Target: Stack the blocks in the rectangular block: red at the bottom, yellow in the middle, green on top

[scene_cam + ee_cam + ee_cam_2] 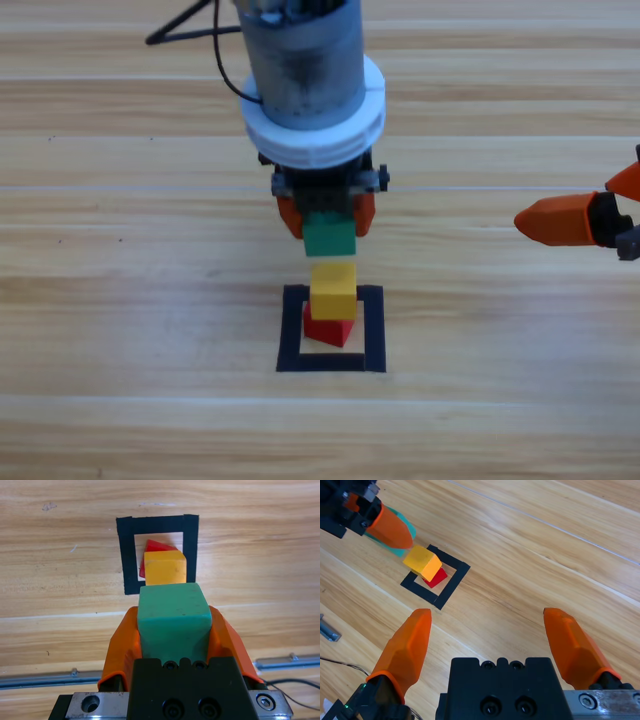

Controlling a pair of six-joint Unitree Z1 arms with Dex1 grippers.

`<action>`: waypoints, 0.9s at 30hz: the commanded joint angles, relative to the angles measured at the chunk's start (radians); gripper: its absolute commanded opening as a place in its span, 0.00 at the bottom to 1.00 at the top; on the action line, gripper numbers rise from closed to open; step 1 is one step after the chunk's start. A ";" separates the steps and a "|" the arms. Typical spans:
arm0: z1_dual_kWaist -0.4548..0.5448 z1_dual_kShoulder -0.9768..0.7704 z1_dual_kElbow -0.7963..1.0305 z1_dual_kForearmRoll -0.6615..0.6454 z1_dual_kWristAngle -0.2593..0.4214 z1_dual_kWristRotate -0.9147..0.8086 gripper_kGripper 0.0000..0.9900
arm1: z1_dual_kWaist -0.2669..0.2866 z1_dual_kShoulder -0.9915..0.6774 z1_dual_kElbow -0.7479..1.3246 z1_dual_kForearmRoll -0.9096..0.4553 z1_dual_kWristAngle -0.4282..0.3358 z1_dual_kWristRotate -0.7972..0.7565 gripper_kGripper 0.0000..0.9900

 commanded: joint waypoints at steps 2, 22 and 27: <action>-0.019 0.082 0.008 0.007 0.040 -0.016 0.01 | -0.021 -0.006 0.037 -0.021 -0.006 -0.001 0.99; -0.019 0.150 -0.043 0.007 0.037 0.000 0.01 | -0.021 0.000 0.042 -0.027 -0.004 -0.004 0.99; -0.019 0.145 -0.043 0.007 0.032 0.002 0.01 | -0.021 0.001 0.043 -0.030 -0.004 -0.004 0.99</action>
